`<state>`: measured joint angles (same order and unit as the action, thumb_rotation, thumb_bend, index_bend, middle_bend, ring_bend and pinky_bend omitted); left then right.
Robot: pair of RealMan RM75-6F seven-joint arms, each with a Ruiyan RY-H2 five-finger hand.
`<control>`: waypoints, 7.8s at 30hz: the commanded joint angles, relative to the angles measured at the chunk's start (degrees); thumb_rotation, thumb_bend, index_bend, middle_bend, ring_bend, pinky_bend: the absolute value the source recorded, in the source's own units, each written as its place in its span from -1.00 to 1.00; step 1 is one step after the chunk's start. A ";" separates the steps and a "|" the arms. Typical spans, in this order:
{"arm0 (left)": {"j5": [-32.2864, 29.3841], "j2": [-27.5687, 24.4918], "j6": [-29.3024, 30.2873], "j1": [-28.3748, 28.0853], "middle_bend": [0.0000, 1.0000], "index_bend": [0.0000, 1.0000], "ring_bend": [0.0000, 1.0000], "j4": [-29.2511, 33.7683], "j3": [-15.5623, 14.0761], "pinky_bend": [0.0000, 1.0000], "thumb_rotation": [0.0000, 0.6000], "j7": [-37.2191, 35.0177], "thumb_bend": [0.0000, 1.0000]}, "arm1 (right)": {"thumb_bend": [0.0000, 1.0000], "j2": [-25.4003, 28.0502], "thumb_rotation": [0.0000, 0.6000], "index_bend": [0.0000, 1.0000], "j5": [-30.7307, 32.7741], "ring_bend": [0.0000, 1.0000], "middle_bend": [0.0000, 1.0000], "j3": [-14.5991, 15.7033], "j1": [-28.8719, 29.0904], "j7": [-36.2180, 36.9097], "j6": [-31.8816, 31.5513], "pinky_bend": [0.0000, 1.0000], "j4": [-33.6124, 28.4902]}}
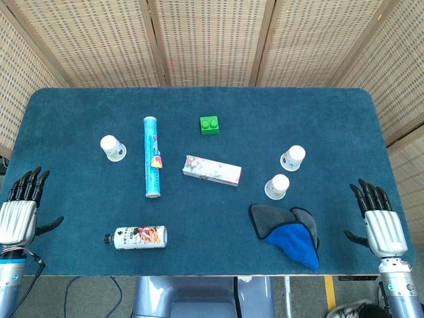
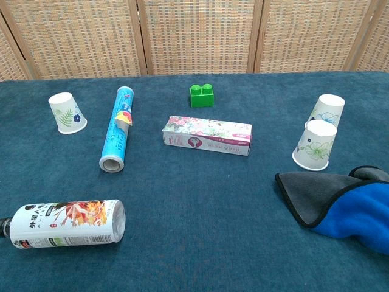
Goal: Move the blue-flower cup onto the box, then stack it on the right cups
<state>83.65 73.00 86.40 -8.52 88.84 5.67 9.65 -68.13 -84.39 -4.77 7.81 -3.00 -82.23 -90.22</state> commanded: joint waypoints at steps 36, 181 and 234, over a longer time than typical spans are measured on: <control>-14.42 -3.07 -20.54 -13.71 -1.00 -0.66 -1.00 -2.75 10.11 -0.82 1.00 2.58 -0.85 | -0.83 0.81 1.00 -0.82 1.16 -1.00 -1.00 -0.38 0.28 2.92 1.36 -1.00 0.63; -39.31 25.73 -31.21 -58.84 -1.00 -0.74 -1.00 -14.79 12.16 -0.88 1.00 21.23 -0.58 | -0.83 3.57 1.00 -0.75 6.67 -1.00 -1.00 -3.45 0.97 21.10 6.69 -1.00 7.01; -13.33 -2.64 -3.53 -9.53 -1.00 -0.75 -1.00 -0.35 -2.94 -0.91 1.00 -6.75 -0.60 | -0.65 -18.18 1.00 -0.51 42.44 -1.00 -0.99 -18.91 41.41 -49.60 19.98 -0.92 -13.54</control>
<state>70.20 70.49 83.26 -18.16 88.74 2.49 3.28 -82.82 -47.37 -21.33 45.15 -48.35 -62.72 -106.04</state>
